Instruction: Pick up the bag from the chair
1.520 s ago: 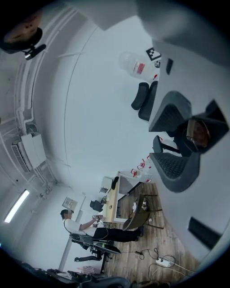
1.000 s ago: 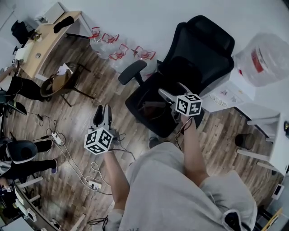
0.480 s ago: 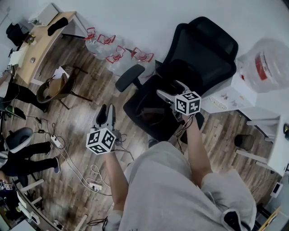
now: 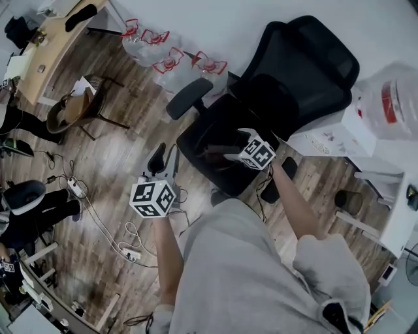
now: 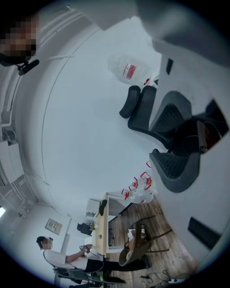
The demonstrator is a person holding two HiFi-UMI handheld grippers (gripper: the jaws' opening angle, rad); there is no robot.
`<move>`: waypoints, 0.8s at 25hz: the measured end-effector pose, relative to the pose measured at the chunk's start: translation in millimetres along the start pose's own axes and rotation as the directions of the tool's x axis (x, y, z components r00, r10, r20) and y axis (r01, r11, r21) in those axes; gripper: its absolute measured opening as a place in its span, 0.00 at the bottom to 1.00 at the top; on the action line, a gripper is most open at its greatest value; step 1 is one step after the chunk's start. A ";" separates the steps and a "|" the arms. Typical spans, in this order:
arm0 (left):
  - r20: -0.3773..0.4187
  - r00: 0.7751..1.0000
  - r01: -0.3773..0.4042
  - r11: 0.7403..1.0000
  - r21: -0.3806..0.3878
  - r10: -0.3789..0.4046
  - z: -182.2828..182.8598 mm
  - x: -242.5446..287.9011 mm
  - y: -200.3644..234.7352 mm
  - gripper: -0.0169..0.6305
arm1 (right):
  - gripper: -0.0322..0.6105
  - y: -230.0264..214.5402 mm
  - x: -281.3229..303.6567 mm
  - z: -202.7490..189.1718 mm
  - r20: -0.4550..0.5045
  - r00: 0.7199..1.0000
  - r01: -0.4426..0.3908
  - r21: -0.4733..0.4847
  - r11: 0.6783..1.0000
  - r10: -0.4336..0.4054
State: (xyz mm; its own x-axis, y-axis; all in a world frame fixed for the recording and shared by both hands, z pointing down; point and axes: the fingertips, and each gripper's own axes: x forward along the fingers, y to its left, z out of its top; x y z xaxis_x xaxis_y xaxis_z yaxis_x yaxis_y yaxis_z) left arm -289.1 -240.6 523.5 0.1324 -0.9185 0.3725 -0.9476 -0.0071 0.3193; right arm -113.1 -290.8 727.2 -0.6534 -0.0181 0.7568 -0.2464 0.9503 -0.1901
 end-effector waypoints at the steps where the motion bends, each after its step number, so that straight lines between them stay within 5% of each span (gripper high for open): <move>1: -0.018 1.000 0.002 1.000 -0.001 -0.002 -8.5 1.4 -0.8 0.24 | 0.75 1.5 8.4 -7.5 -0.020 1.000 -0.016 -0.004 1.000 0.016; 12: -0.191 0.982 -0.004 1.000 -0.011 0.002 -77.6 6.4 -1.5 0.24 | 0.60 10.9 84.9 -68.2 -0.154 0.980 -0.137 -0.036 0.990 0.130; 20: -0.252 0.968 -0.006 0.999 -0.054 -0.007 -113.7 10.1 -4.6 0.24 | 0.48 15.1 108.5 -84.7 -0.222 0.970 -0.148 -0.219 0.964 0.098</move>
State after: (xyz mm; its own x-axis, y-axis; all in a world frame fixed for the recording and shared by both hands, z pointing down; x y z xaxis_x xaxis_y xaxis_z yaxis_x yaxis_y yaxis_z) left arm -250.3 -204.9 624.8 0.2085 -0.7890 0.5779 -0.9314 0.0202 0.3635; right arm -127.1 -252.1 859.5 -0.4988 0.1446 0.8546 0.0156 0.9873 -0.1580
